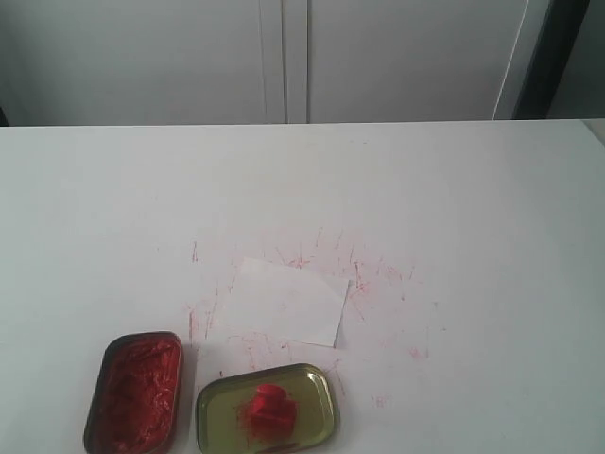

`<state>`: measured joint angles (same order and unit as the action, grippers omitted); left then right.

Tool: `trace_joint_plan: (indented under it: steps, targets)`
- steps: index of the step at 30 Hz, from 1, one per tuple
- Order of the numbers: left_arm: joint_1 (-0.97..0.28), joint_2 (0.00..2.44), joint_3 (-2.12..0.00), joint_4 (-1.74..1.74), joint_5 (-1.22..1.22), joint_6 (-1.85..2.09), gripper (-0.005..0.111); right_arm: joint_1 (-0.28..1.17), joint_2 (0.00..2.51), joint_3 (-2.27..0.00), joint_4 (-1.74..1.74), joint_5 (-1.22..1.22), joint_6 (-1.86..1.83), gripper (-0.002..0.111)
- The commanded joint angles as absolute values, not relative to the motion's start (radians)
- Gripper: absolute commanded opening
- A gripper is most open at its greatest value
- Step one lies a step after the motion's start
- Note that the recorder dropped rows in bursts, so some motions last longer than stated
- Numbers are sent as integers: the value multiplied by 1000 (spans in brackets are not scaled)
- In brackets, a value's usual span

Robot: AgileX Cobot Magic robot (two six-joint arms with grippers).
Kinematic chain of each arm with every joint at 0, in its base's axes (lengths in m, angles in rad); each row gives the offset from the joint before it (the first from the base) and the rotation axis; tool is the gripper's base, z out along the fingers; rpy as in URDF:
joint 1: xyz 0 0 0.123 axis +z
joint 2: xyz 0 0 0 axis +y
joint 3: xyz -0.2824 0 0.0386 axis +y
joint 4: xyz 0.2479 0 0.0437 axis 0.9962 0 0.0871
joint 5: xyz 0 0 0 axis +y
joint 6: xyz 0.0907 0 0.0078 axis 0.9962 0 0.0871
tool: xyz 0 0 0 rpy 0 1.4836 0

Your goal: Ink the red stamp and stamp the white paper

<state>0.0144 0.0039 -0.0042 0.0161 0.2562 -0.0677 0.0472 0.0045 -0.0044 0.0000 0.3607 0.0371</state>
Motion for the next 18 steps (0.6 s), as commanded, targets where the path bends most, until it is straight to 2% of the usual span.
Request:
trace_joint_plan:
  steps: [1,14,18]
  targets:
    - [16,0,0,16,256,-70,0,50,0,0,0,289,42,0]
    - [16,0,0,16,256,-70,0,50,0,0,0,-67,42,0]
    - [16,0,0,16,256,-70,0,50,0,0,0,-107,42,0]
